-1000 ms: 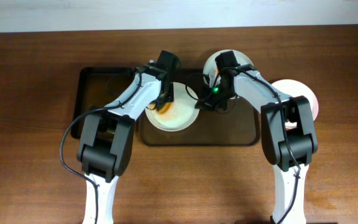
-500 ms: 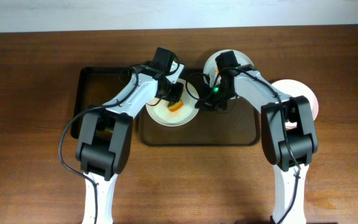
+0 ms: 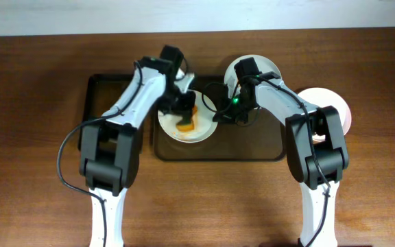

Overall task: Clean dirty plates on tray and stack at the side
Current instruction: 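Scrub the held plate with the sponge in the left gripper, then lift the plate with the right gripper and stack it on the first plate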

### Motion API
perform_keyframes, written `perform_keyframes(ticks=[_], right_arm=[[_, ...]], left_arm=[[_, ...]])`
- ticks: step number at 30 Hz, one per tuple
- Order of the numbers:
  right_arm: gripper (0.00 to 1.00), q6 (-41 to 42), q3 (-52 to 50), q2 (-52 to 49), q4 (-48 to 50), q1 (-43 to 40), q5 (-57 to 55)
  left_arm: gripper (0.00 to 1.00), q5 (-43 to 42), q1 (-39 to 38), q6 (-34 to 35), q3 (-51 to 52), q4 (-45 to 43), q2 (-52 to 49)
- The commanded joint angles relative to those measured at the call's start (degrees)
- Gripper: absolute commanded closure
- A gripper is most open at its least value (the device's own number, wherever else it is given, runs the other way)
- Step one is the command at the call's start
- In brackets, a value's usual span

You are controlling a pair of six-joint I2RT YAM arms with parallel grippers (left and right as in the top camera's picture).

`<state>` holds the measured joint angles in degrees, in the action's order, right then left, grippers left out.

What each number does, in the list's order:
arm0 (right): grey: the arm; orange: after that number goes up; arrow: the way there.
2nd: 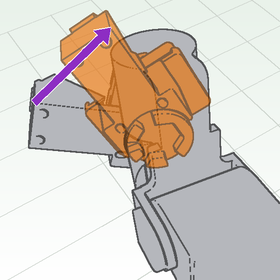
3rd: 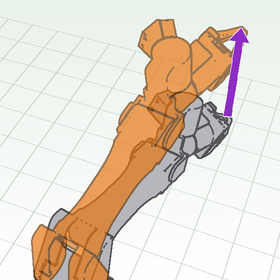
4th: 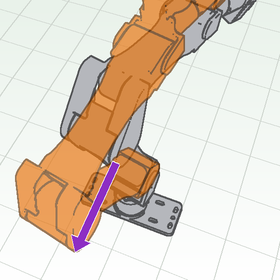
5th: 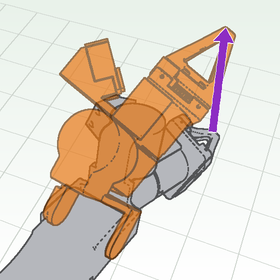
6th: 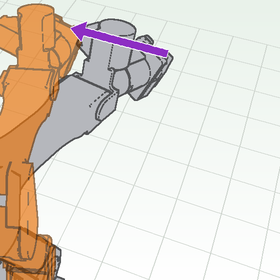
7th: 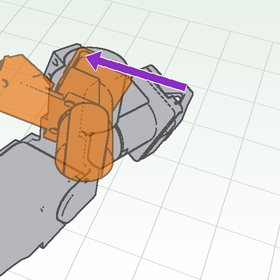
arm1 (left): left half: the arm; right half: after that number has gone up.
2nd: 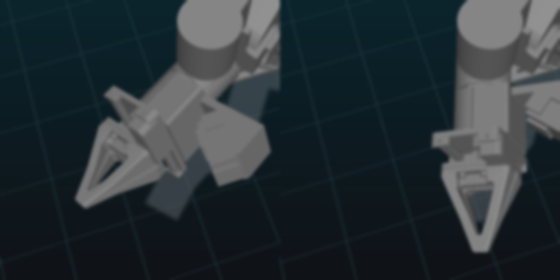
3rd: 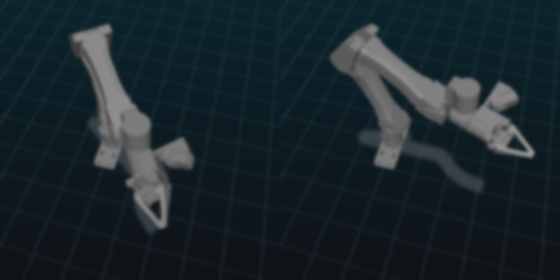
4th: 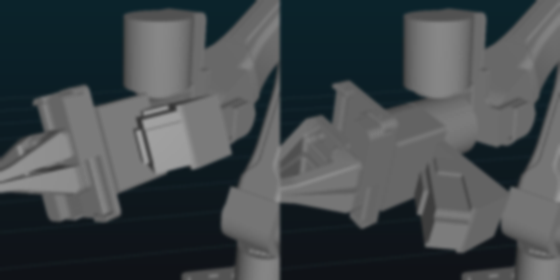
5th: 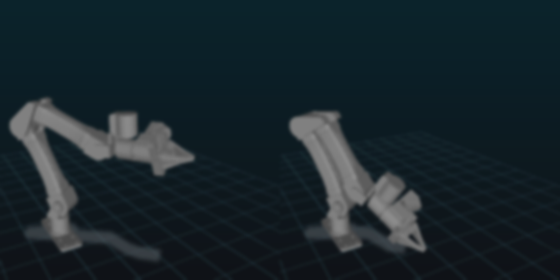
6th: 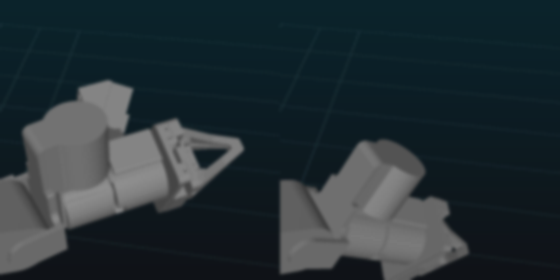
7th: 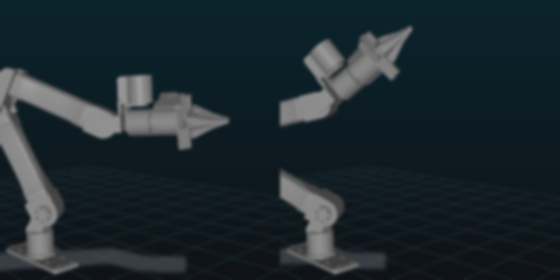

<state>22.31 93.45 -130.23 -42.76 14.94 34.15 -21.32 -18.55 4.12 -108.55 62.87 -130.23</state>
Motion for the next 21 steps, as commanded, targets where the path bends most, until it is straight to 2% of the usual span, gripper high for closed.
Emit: perform_keyframes(ticks=[1, 3, 4, 5, 6, 8, 11, 15, 20, 21], right_arm=[[0.96, 0.15, -1.46, -1.44, -0.26, -0.7, -3.98], [0.95, 0.2, -1.46, -1.44, -0.2, -0.7, -4.44], [0.8, 0.22, -1.46, -1.44, 0.15, -0.7, -4.81], [0.71, 0.22, -1.46, -1.44, 0.63, -0.61, -4.83], [0.67, 0.7, -1.46, -1.44, 1.03, -0.13, -6.27], [0.68, 2.73, -1.46, -1.44, 1.4, 2.01, -10.88], [0.96, 3.69, -1.38, -1.44, 0.96, 3.06, -13.22], [0.96, 1.51, 0.79, 2.38, -5.46, 3.06, -16.61], [0.96, 1.55, 0.79, 19.32, -14.12, 3.98, -36.33], [0.96, 1.81, 0.79, 23.12, -15.47, 5.79, -43.85]], left_arm=[[1.0, 1.38, 3.87, -2.03, -14.75, 3.8, -0.26], [1.0, 7.52, 6.03, -1.92, -26.34, 9.97, -0.26], [1.0, 10.62, 7.21, -0.55, -29.66, 12.9, -0.26], [1.0, 12.83, 8.13, 0.59, -30.14, 14.38, -0.26], [1.0, 12.87, 9.05, 0.57, -29.86, 15.1, -0.44], [1.0, 13.94, 9.84, 0.57, -29.81, 15.19, -0.5], [1.0, 13.92, 9.84, 0.57, -29.81, 15.23, -0.7], [1.0, 13.92, 9.84, 0.55, -29.81, 15.28, -0.72], [1.0, 13.92, 9.84, 0.55, -29.81, 15.26, -0.81], [1.0, 13.92, 9.84, 0.55, -29.81, 15.45, -0.92]])
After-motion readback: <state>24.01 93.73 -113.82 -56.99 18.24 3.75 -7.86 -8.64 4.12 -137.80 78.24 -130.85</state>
